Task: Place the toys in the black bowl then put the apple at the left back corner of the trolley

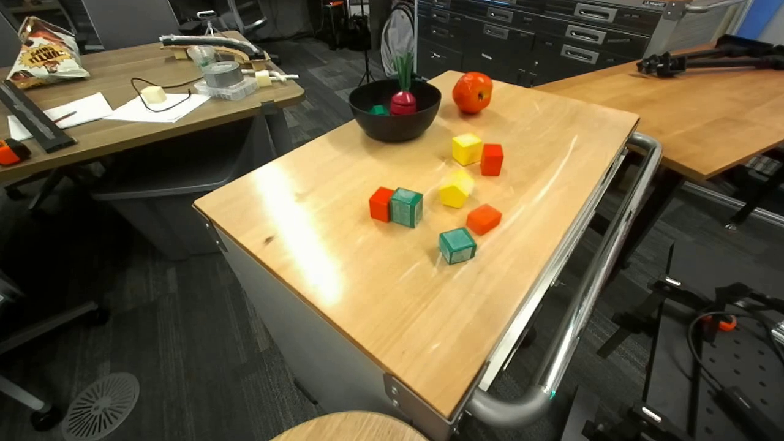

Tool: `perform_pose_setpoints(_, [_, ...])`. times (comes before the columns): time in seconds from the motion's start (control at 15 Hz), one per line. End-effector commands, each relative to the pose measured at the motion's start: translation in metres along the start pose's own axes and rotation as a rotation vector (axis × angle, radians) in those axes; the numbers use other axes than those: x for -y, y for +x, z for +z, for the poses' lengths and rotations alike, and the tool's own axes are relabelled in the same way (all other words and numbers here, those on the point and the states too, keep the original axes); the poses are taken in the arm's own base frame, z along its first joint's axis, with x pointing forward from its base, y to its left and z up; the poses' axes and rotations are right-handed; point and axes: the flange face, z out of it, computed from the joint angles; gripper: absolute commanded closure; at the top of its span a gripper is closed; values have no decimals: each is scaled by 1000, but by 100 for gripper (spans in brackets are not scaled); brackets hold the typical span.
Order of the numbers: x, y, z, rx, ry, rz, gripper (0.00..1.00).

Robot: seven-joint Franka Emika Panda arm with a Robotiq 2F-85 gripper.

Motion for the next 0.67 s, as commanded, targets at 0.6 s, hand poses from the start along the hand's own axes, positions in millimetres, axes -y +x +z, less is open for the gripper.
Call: perform_pose_setpoints(0.6, [-40,-9,-50,-32,210,-229,0])
